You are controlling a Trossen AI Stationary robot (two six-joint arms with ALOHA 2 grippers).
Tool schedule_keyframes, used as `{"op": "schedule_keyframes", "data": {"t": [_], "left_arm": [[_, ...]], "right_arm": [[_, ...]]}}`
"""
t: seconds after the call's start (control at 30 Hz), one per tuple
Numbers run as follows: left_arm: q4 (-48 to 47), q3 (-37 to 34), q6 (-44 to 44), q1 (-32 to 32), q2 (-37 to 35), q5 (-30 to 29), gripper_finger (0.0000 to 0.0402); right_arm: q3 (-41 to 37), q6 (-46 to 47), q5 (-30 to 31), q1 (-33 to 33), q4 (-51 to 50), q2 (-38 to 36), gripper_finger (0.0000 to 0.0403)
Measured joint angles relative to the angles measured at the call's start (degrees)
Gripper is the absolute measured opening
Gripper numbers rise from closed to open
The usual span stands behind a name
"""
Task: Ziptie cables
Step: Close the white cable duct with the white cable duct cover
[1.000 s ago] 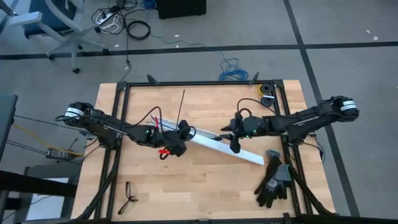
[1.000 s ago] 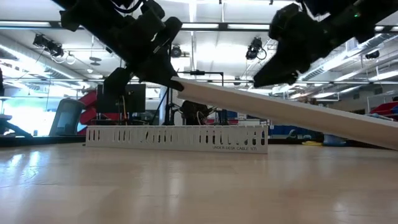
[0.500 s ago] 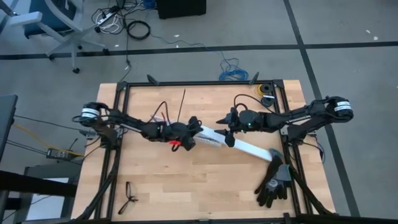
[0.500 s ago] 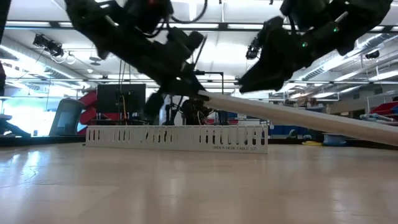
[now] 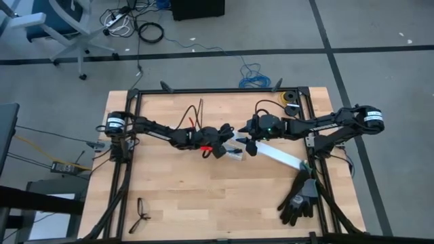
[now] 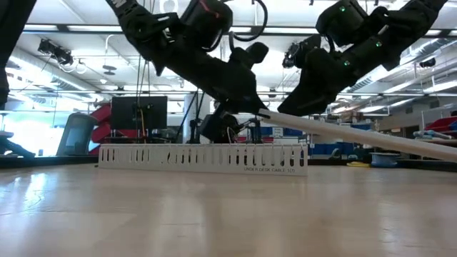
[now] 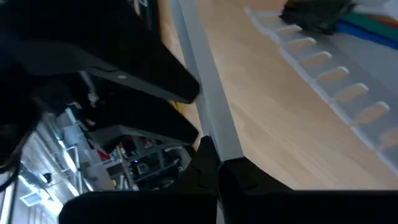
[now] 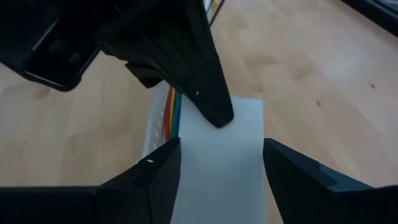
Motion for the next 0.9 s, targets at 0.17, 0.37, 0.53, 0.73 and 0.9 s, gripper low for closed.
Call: {"op": "schedule_keyframes", "data": {"t": [0.17, 0.37, 0.53, 0.73, 0.9], "left_arm": [[-0.43, 0.37, -0.02, 0.91, 0.03, 1.73, 0.0000], [-0.49, 0.34, -0.07, 0.87, 0.03, 1.88, 0.0000], [-0.84, 0.32, -0.11, 0.85, 0.07, 1.91, 0.0000], [-0.46, 0.32, -0.22, 0.87, 0.07, 1.89, 0.0000], [-0.42, 0.32, -0.28, 0.85, 0.07, 1.89, 0.0000]], "right_arm": [[0.05, 0.86, 0.23, -0.02, -0.71, 0.00, 0.0224], [0.05, 1.23, 0.51, -0.32, -1.88, 0.56, 0.0237], [0.08, 0.96, -0.92, -0.37, -0.45, 2.52, 0.0245], [0.08, 0.62, -0.57, -0.78, -0.16, 3.54, 0.0246], [0.08, -1.28, -1.22, -0.92, -0.23, 3.50, 0.0241]]}}
